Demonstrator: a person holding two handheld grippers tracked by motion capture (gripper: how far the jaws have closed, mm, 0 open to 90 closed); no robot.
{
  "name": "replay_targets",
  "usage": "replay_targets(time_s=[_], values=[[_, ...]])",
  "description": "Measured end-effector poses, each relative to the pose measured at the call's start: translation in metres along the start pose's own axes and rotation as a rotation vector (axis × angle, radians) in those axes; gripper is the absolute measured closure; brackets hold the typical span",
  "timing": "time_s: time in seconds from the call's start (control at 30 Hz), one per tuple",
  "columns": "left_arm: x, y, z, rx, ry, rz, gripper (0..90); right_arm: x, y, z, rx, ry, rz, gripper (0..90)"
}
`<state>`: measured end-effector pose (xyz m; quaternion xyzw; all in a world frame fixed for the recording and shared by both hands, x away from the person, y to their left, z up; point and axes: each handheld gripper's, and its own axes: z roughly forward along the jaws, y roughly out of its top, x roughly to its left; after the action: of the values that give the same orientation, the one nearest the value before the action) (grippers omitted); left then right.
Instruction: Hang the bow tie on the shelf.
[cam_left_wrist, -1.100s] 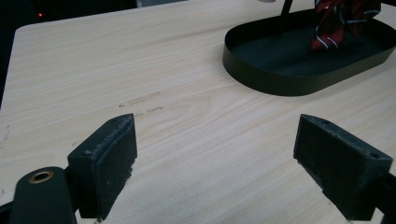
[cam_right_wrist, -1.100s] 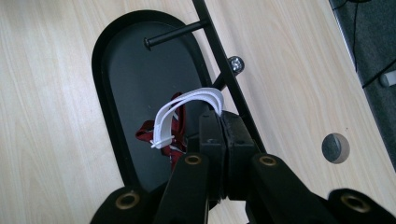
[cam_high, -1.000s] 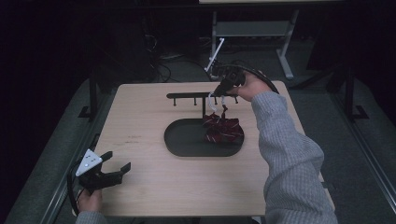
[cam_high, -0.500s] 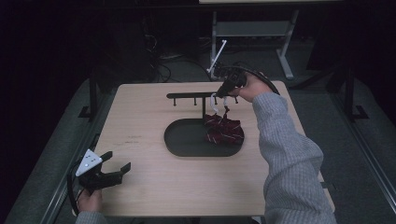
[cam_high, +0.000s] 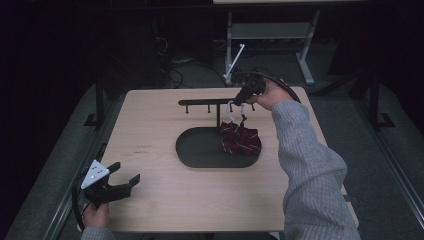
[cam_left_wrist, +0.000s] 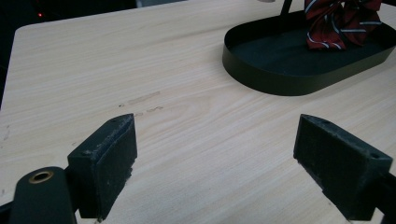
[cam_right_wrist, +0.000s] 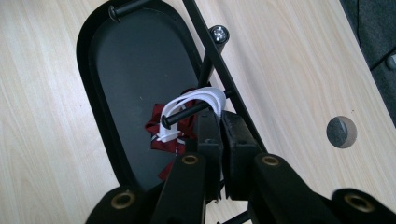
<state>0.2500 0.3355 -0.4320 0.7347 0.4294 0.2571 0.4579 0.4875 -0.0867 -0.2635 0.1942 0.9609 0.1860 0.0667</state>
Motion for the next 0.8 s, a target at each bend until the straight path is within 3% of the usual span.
replay_targets(time_s=[0.8], values=[[-0.001, 0.000, 0.000, -0.002, 0.001, -0.005, 13.1, 0.003, -0.016, -0.006, -0.024, 0.035, 0.000, 78.8]])
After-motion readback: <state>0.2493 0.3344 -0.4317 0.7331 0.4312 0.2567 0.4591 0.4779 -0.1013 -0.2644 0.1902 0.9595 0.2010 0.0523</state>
